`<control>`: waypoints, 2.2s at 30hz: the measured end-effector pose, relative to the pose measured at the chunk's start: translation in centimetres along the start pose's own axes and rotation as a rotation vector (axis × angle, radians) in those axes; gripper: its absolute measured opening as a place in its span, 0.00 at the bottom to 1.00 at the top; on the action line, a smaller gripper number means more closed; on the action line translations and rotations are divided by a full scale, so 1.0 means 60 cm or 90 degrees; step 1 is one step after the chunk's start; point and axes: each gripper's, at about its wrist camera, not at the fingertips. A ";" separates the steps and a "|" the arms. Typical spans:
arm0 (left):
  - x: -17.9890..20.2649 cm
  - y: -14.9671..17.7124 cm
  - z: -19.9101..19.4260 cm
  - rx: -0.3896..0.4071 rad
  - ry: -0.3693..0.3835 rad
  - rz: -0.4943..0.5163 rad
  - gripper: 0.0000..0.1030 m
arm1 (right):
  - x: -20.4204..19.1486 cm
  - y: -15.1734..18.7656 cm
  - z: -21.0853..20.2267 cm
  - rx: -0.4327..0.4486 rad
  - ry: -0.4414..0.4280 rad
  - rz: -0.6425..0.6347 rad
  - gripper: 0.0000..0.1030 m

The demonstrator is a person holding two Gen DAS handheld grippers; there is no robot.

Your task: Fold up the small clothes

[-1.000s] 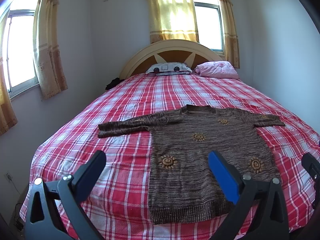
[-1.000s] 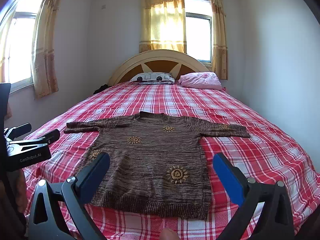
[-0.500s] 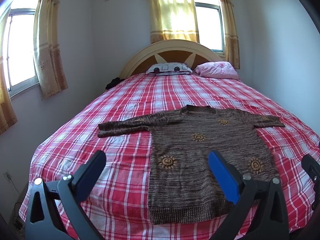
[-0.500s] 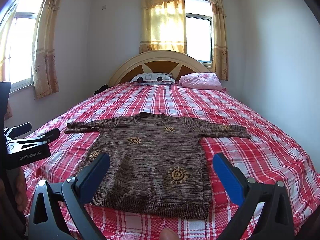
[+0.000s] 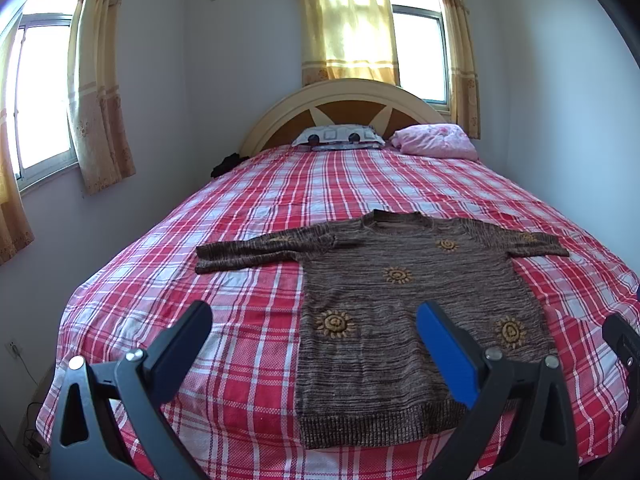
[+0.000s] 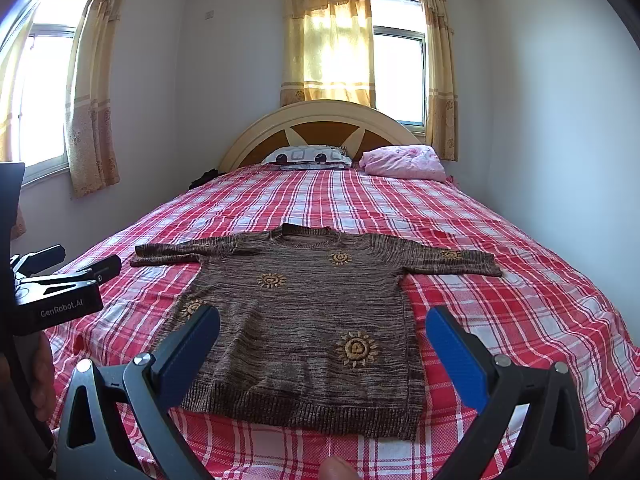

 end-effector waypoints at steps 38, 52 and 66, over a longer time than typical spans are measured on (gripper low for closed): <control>0.002 0.001 0.012 -0.004 -0.002 -0.001 1.00 | 0.002 0.003 0.005 0.007 -0.013 -0.006 0.99; 0.043 -0.064 0.168 -0.038 -0.029 0.028 1.00 | 0.152 -0.047 0.087 0.020 0.018 0.050 0.99; 0.097 -0.113 0.416 -0.072 -0.081 0.064 1.00 | 0.451 -0.119 0.266 -0.043 0.074 0.208 0.84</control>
Point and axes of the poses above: each gripper's, at about its wrist camera, not at the fingertips, and z roughly the way its jaws point, x to its right, y to its underside, and after that the axes turned 13 degrees about -y, right-handed
